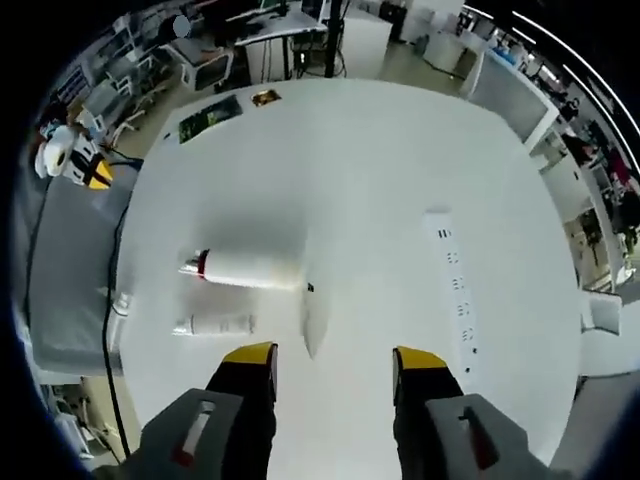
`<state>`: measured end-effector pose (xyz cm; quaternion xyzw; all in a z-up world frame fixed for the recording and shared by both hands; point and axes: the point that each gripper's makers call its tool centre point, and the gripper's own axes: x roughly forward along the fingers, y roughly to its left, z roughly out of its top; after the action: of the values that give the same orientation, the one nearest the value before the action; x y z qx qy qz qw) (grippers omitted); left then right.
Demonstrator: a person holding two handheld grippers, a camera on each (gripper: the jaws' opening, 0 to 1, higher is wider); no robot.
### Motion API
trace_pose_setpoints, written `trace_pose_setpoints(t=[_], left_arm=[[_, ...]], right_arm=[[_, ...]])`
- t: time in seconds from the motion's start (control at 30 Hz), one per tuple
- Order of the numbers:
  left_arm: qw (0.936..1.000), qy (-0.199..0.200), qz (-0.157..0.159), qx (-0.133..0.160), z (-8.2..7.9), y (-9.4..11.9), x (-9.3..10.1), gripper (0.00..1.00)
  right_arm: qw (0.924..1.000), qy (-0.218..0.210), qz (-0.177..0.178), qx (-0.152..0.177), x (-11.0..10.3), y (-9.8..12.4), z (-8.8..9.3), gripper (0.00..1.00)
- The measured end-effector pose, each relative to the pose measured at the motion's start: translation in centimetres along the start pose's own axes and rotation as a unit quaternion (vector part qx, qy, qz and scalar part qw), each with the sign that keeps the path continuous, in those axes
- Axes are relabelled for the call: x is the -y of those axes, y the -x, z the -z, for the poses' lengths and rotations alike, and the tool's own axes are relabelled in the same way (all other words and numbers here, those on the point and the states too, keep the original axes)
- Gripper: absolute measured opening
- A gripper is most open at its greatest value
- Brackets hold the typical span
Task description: Arrange the skincare products in the storage area until every visible bottle or jar stands upright without overlapping.
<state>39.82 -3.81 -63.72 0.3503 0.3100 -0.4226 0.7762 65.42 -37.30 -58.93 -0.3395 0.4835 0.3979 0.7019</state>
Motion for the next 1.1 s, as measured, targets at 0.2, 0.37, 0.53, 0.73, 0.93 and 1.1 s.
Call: trace_pose_setpoints(t=[0.2,0.37,0.53,0.73,0.93,1.1], left_arm=[[1.0,-0.001,-0.003,0.002,-0.1,0.0,-0.1,0.04],[1.0,-0.002,-0.005,0.003,-0.1,0.1,-0.2,0.04],[1.0,-0.004,-0.004,0.003,-0.1,0.1,-0.2,0.03],[1.0,-0.004,-0.004,0.003,-0.1,0.1,-0.2,0.03],[1.0,-0.001,-0.007,0.005,-0.1,0.1,-0.3,0.03],[0.9999,0.006,-0.01,0.01,-0.2,0.2,-0.5,0.03]], right_arm=[[0.9975,-0.046,-0.019,-0.049,-2.9,-0.4,3.9,0.44],[0.9916,-0.027,-0.097,-0.081,-9.0,-1.5,6.0,0.31],[0.9864,0.043,-0.138,-0.079,-14.3,-3.0,4.8,0.33],[0.9781,0.173,-0.097,-0.064,-15.6,-4.6,1.0,0.29],[0.9547,0.289,-0.03,-0.065,-13.6,-5.7,-2.8,0.31],[0.9202,0.382,-0.013,-0.087,-13.0,-8.0,-4.6,0.37]])
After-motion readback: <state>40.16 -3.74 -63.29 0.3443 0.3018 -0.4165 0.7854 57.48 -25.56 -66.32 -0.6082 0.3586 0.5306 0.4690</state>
